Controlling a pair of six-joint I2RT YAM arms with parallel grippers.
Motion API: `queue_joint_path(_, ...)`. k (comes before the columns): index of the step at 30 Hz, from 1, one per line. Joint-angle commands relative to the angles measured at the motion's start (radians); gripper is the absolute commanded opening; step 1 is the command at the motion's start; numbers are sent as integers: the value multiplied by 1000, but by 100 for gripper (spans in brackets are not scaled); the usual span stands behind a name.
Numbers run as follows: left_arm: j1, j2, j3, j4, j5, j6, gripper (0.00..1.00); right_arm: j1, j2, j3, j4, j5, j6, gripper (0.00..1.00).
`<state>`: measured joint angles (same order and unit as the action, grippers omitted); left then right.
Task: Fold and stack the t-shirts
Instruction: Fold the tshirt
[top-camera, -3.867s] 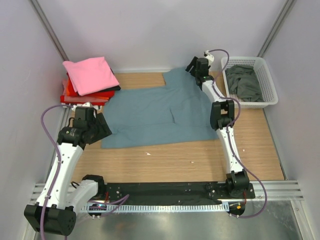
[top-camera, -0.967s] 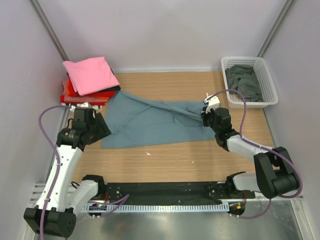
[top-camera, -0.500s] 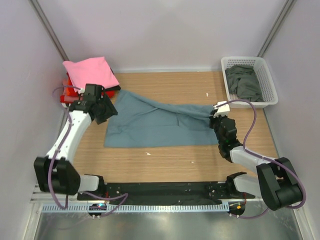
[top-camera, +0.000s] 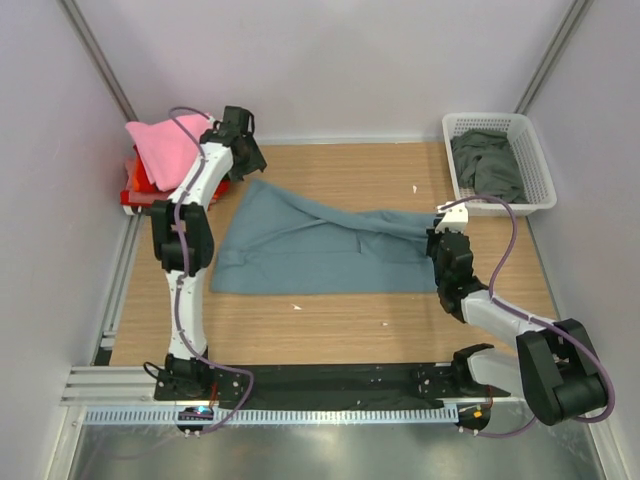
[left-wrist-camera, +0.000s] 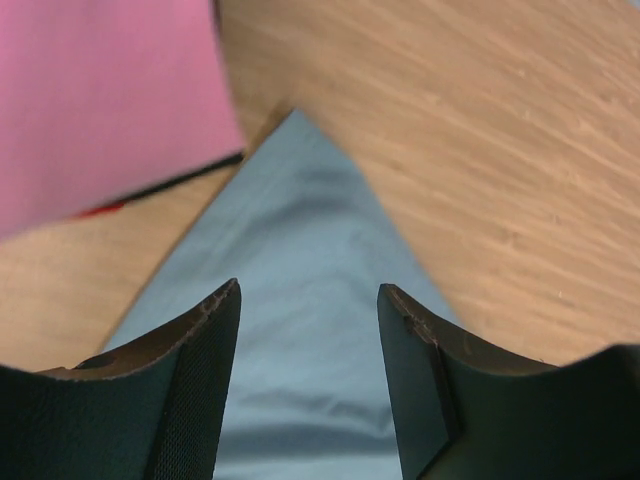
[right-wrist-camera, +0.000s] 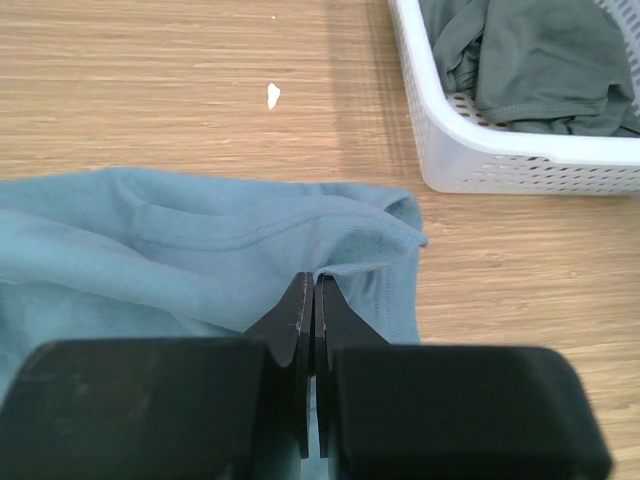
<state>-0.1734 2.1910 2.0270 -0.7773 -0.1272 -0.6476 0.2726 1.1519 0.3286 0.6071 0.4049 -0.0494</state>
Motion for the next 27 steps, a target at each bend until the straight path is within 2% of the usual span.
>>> queue_joint_path(1,-6,141,235,-114,-72,55,58,-4,-8,32,20,-17,71,1)
queue_joint_path(3,-6,199,351,-145,-72,68,58,-4,3,32,31,-47,97,1)
queue_joint_path(5,-6,252,389,-148,-75,74,58,-4,12,39,23,-46,97,1)
queue_joint_path(27,-11,426,444,-28,-143,75,58,-4,51,64,25,-51,85,1)
